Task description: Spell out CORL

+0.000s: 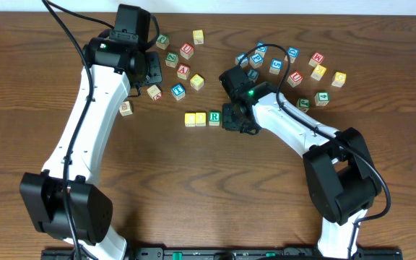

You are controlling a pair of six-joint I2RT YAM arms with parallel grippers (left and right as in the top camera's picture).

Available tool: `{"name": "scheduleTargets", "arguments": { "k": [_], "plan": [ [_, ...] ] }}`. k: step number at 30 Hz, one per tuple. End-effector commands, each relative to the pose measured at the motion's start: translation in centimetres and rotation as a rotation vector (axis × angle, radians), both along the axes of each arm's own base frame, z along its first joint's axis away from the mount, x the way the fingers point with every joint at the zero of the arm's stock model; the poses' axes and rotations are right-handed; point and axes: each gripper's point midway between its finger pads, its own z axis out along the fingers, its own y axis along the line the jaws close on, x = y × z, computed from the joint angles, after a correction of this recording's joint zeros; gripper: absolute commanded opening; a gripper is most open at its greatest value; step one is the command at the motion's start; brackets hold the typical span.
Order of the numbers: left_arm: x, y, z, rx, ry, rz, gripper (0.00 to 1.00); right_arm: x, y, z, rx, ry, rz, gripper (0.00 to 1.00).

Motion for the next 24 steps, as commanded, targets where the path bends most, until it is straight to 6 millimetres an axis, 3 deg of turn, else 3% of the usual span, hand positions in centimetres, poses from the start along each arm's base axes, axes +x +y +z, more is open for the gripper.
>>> {"name": "scheduleTargets", "arguments": {
  "k": [1, 6, 14, 18, 24],
  "plan": [
    [0.2, 0.3, 2.0, 0.01, -0.05, 0.0, 0.47, -0.6, 0.4, -0.6, -0.008, 0.011, 0.004, 0.17],
    [0.2, 0.3, 2.0, 0.01, -0.05, 0.0, 0.47, -0.7, 0.4, -0.2, -0.008, 0.011, 0.005, 0.07],
    [0.2, 0.3, 2.0, 0.01, -0.05, 0.0, 0.46, 0.7, -2.4, 2.9, 0.009, -0.026, -0.058, 0.14],
    [0.2, 0.3, 2.0, 0.01, -0.05, 0.0, 0.47, 1.8, -3.6, 2.4, 0.012, -0.034, -0.093, 0.15],
    [0.2, 0.3, 2.0, 0.01, -0.05, 0.0, 0.46, 3.0, -2.6, 0.3, 0.029, -0.048, -0.079, 0.15]
  ]
}}
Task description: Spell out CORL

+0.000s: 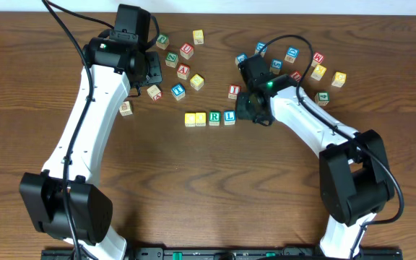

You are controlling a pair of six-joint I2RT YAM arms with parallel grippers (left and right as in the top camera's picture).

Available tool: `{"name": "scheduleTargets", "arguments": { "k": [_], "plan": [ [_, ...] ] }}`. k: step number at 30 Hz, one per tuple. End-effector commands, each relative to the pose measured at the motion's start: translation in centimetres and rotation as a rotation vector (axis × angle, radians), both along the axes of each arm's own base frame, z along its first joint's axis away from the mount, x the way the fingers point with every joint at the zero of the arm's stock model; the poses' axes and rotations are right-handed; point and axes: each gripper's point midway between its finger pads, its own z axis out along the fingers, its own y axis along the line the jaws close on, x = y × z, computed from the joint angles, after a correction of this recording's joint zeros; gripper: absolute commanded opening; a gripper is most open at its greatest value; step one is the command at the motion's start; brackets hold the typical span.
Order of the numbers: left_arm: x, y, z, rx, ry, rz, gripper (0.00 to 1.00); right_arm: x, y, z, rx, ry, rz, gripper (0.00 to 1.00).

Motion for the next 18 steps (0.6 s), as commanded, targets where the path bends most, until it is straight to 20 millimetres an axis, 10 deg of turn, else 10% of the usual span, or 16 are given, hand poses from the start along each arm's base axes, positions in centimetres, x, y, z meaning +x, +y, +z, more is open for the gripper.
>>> {"name": "scheduleTargets", "arguments": {
  "k": [1, 18],
  "plan": [
    [0.2, 0.3, 1.9, 0.01, -0.049, 0.0, 0.46, -0.2, 0.7, -1.9, -0.008, 0.026, 0.022, 0.15],
    [0.2, 0.3, 1.9, 0.01, -0.05, 0.0, 0.46, -1.1, 2.5, -3.5, 0.013, 0.062, 0.063, 0.18]
  ]
}}
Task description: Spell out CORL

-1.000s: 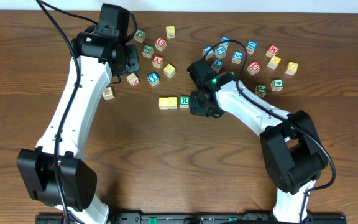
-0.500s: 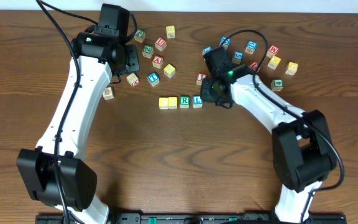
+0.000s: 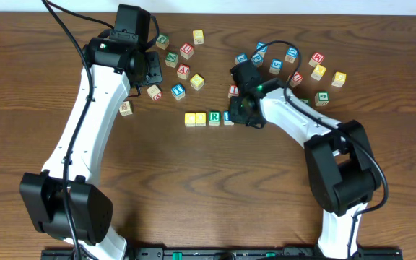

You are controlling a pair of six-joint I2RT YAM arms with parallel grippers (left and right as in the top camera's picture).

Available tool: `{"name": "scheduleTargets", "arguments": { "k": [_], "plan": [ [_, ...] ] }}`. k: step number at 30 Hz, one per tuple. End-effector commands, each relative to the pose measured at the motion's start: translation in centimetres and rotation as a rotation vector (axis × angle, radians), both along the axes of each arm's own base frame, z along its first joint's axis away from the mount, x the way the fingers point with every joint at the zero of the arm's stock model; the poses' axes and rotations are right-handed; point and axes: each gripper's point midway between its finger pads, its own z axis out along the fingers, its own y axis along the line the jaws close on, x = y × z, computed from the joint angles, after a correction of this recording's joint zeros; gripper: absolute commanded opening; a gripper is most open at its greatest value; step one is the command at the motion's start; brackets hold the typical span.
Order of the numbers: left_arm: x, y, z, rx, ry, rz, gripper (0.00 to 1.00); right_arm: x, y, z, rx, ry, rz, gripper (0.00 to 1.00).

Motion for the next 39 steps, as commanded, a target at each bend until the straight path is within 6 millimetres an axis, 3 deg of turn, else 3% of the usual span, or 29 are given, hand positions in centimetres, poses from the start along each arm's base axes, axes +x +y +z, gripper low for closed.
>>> {"name": "scheduleTargets", "arguments": {
  "k": [1, 27, 39],
  "plan": [
    [0.2, 0.3, 1.9, 0.009, -0.05, 0.0, 0.46, -0.6, 1.1, -0.2, 0.019, 0.013, 0.03, 0.18],
    [0.2, 0.3, 1.9, 0.009, -0.05, 0.0, 0.46, -0.5, 2.9, 0.0, 0.038, -0.023, 0.074, 0.2],
    [0.1, 0.3, 1.9, 0.009, -0.047, 0.0, 0.46, 0.5, 1.5, 0.9, 0.041, -0.041, 0.054, 0.27]
  ]
}}
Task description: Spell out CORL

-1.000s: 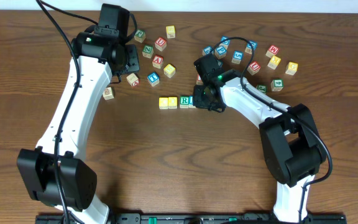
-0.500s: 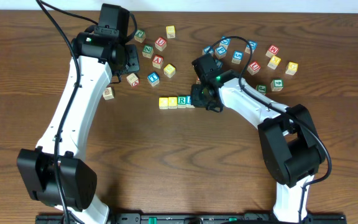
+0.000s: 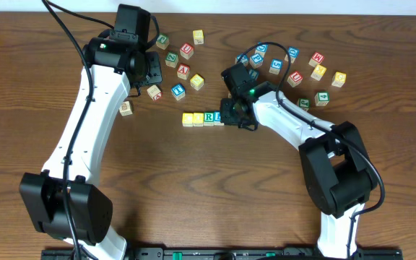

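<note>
A short row of letter blocks lies mid-table: two yellow blocks (image 3: 188, 120) (image 3: 198, 118), a green R block (image 3: 209, 117) and a blue L block (image 3: 218, 117), all touching. My right gripper (image 3: 228, 115) sits low against the right side of the L block and partly covers it. Its jaws are hidden under the wrist. My left gripper (image 3: 152, 72) hovers at the back left among loose blocks. Whether it is open cannot be made out.
Loose letter blocks are scattered at the back centre (image 3: 185, 71) and back right (image 3: 318, 72). One block (image 3: 125, 108) lies alone beside the left arm, and another (image 3: 154, 92) sits just under the left gripper. The table (image 3: 208, 188) is dark wood.
My right gripper has shifted left against the L block. The whole row of blocks now lies a little further left and packed tighter. The left arm has not moved.
At first my right gripper was down at the row's right end, beside the R block. Then it stood back to the right with the L block left at the end. It came back to the L, and now the row sits slightly further left.
</note>
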You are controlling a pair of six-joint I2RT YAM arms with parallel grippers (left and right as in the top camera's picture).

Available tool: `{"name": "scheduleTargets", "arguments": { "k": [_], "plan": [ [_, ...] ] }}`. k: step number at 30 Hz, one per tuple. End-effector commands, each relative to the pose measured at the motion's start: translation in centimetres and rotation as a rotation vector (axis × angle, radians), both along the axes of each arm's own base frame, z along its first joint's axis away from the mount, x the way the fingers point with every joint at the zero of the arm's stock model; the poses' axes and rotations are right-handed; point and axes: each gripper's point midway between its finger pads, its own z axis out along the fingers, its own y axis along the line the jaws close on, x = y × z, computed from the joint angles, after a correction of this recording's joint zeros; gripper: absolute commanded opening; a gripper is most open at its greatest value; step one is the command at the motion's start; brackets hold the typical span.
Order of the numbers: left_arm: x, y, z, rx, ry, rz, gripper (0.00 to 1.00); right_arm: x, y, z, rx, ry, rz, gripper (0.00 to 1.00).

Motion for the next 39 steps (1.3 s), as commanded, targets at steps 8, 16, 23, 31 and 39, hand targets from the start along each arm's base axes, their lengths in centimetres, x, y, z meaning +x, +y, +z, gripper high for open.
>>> {"name": "scheduleTargets", "arguments": {
  "k": [8, 16, 23, 31, 39],
  "plan": [
    [0.4, 1.1, 2.1, 0.039, -0.061, 0.022, 0.47, 2.1, -1.5, 2.9, 0.036, -0.08, 0.015, 0.33],
    [1.4, 4.8, 2.5, 0.052, -0.094, 0.112, 0.47, 4.0, 1.4, 4.6, 0.118, -0.199, 0.082, 0.38],
    [1.2, 6.7, 2.4, 0.054, -0.085, 0.154, 0.46, 4.4, 3.8, 4.5, 0.131, -0.253, 0.078, 0.39],
    [1.2, 6.5, 2.4, 0.048, -0.083, 0.151, 0.47, 4.7, 4.8, 2.7, 0.118, -0.259, 0.086, 0.38],
    [1.2, 6.5, 2.4, 0.047, -0.083, 0.15, 0.47, 4.5, 4.8, 1.2, 0.108, -0.237, 0.089, 0.33]
  ]
}}
